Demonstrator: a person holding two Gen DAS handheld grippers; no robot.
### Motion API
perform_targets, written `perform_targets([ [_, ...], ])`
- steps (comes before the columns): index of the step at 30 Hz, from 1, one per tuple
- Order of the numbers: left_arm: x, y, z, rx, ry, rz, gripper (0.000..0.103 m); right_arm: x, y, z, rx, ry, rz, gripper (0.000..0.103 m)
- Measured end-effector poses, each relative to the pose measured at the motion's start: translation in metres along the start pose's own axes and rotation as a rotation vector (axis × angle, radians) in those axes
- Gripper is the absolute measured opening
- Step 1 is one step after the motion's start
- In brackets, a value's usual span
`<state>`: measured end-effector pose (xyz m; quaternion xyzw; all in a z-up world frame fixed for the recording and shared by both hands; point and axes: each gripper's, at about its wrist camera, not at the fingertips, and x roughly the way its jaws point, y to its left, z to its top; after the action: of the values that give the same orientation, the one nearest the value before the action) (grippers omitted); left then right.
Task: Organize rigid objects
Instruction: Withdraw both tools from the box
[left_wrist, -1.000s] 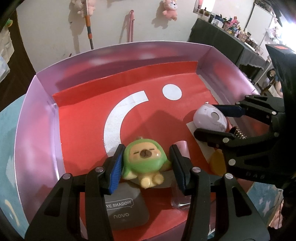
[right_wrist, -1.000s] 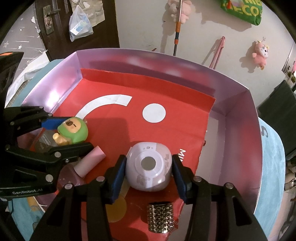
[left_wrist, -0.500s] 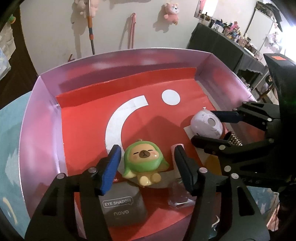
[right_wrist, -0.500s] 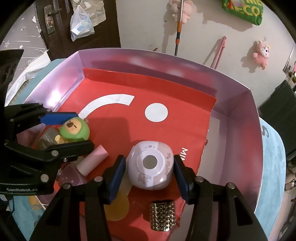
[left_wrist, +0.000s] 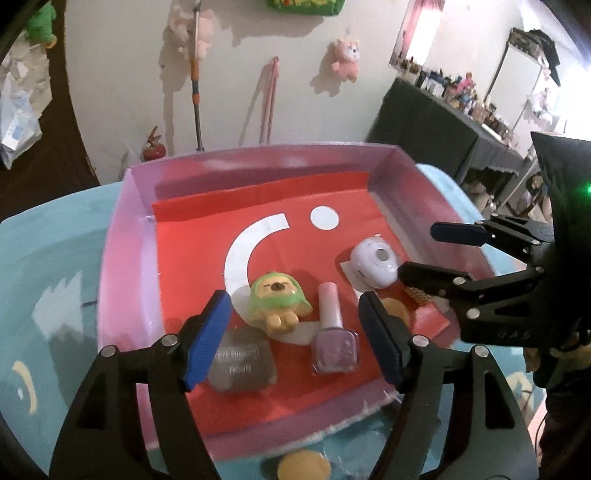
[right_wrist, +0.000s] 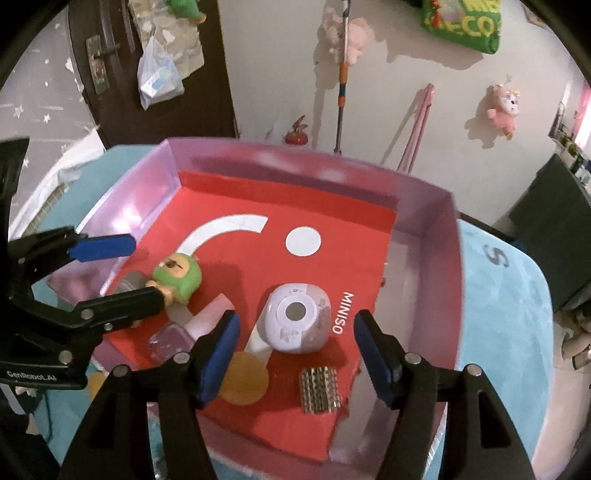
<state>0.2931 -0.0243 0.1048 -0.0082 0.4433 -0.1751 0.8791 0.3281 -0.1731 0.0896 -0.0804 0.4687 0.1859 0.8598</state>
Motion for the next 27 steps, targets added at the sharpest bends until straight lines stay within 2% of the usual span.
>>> perform_targets([
  [9, -0.072, -0.016, -0.031, -0.011, -0.113, 0.027, 0.076, -0.085, 0.011, -0.025, 0.02, -0.131, -0.013, 0.084],
  [11, -0.084, -0.019, -0.041, -0.015, -0.14, 0.033, 0.084, -0.106, 0.019, -0.035, 0.012, -0.162, -0.02, 0.087],
  [16, -0.116, -0.027, -0.085, -0.038, -0.211, 0.053, 0.085, -0.141, 0.036, -0.068, 0.008, -0.224, -0.034, 0.099],
  [19, -0.127, -0.031, -0.11, -0.045, -0.25, 0.061, 0.09, -0.162, 0.045, -0.099, 0.03, -0.277, -0.051, 0.103],
  [23, -0.133, -0.034, -0.144, -0.048, -0.308, 0.097, 0.091, -0.176, 0.051, -0.137, 0.073, -0.332, -0.079, 0.103],
  [27, -0.124, -0.037, -0.171, -0.056, -0.306, 0.118, 0.091, -0.172, 0.058, -0.172, 0.117, -0.358, -0.095, 0.103],
])
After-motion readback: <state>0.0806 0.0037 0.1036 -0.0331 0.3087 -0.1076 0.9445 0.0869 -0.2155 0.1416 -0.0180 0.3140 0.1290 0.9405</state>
